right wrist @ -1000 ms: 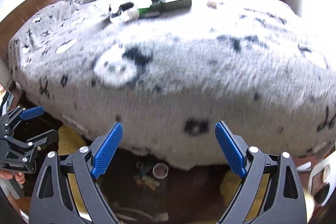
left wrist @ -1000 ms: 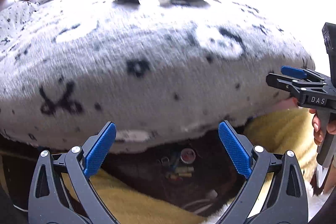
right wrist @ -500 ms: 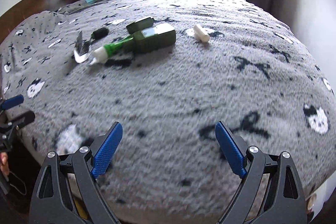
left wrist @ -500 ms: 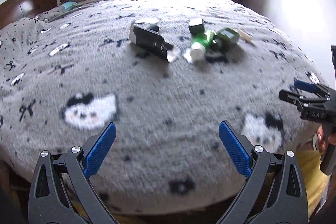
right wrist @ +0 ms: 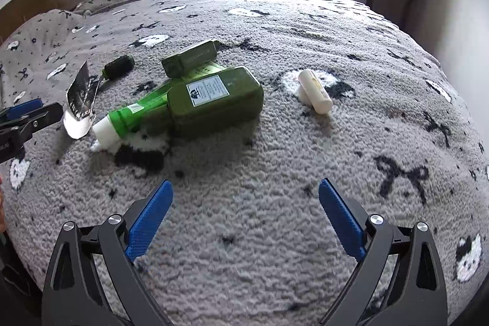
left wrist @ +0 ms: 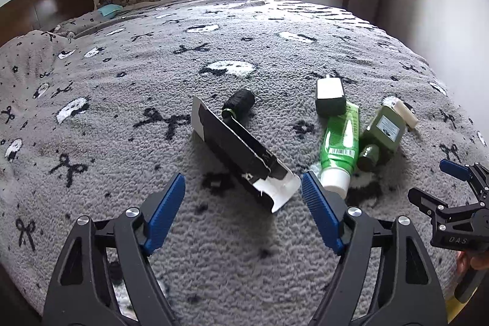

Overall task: Collect trash
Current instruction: 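Grasp the black case with the left tool while the right tool grasps the olive-green bottle, then lift both held items and carry them below the bed edge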

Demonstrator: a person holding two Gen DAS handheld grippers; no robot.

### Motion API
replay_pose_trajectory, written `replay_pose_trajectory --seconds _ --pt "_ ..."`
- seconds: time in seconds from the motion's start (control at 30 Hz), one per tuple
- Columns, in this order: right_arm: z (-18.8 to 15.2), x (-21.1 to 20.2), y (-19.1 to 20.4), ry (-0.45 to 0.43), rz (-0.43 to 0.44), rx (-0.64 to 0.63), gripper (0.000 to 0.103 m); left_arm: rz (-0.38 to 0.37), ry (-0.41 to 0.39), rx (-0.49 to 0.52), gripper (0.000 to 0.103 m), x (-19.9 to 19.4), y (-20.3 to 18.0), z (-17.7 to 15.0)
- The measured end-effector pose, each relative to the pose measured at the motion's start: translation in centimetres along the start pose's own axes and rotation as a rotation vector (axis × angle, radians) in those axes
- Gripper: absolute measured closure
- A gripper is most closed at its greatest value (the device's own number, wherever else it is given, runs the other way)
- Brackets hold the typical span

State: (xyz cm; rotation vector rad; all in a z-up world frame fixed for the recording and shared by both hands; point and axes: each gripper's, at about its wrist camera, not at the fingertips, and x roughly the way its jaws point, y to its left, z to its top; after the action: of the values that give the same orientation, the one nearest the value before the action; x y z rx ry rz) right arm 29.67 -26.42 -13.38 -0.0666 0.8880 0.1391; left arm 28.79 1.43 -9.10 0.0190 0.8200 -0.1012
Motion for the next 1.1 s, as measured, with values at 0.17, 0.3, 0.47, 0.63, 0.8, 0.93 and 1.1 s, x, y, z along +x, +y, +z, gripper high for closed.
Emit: replay_pose_trajectory --seconds 0.17,0.3,0.47,0.63,0.8,0.93,1.1 --pt "2.0 2.4 0.8 0.012 0.006 -0.036 0.004 0.015 0.023 -0.012 0.044 2.7 0.0 1.3" --pt "3.3 4.0 1.0 0.025 0.008 -0.041 0.004 0.017 0.053 -0.018 0.053 4.6 0.1 1.8" --pt "4.5 5.6 1.6 0.052 0.018 -0.073 0.003 0.028 0.055 -0.003 0.058 5.5 0.4 2.1" --pt "5.6 6.8 2.4 0.061 0.022 -0.104 0.003 0.08 0.051 -0.007 0.08 6.0 2.0 2.9" --pt "6.9 7.9 2.9 0.066 0.044 -0.119 0.003 0.067 0.073 -0.022 0.087 7.0 3.4 3.1" --pt "7.5 8.7 3.2 0.065 0.07 -0.121 0.003 0.054 0.074 -0.024 0.09 7.1 3.7 3.2" --pt "7.4 8.3 3.2 0.059 0.092 -0.126 0.014 0.04 0.072 -0.016 0.091 6.7 3.6 2.9"
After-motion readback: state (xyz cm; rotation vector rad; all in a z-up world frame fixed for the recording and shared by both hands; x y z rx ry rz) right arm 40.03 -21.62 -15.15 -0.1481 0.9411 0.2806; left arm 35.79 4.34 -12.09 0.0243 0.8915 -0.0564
